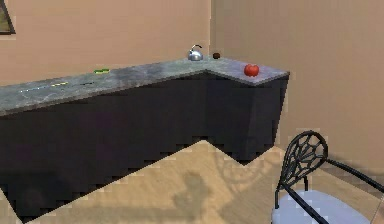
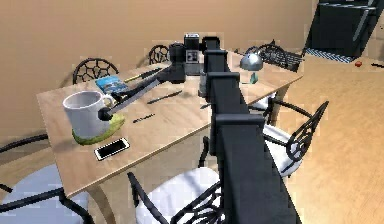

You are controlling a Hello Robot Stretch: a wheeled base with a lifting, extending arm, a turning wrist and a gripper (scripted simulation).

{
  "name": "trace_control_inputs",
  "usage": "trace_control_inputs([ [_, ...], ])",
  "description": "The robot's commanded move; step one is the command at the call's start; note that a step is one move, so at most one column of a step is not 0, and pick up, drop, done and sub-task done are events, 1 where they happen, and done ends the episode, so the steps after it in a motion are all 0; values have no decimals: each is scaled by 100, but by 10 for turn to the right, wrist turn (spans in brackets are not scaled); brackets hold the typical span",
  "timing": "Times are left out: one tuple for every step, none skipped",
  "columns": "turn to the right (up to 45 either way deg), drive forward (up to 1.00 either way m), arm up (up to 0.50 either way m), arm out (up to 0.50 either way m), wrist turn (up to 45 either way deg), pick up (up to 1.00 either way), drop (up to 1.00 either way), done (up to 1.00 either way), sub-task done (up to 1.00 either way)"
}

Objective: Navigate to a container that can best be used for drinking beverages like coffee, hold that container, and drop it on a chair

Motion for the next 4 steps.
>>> trace_control_inputs([
  [0, 0, 0, 0, -390, 0, 0, 0, 0],
  [0, 0, 0, -40, 0, 0, 0, 0, 0],
  [450, 0, 0, 0, 0, 0, 0, 0, 0],
  [390, 0, 0, 0, 0, 0, 0, 0, 0],
])
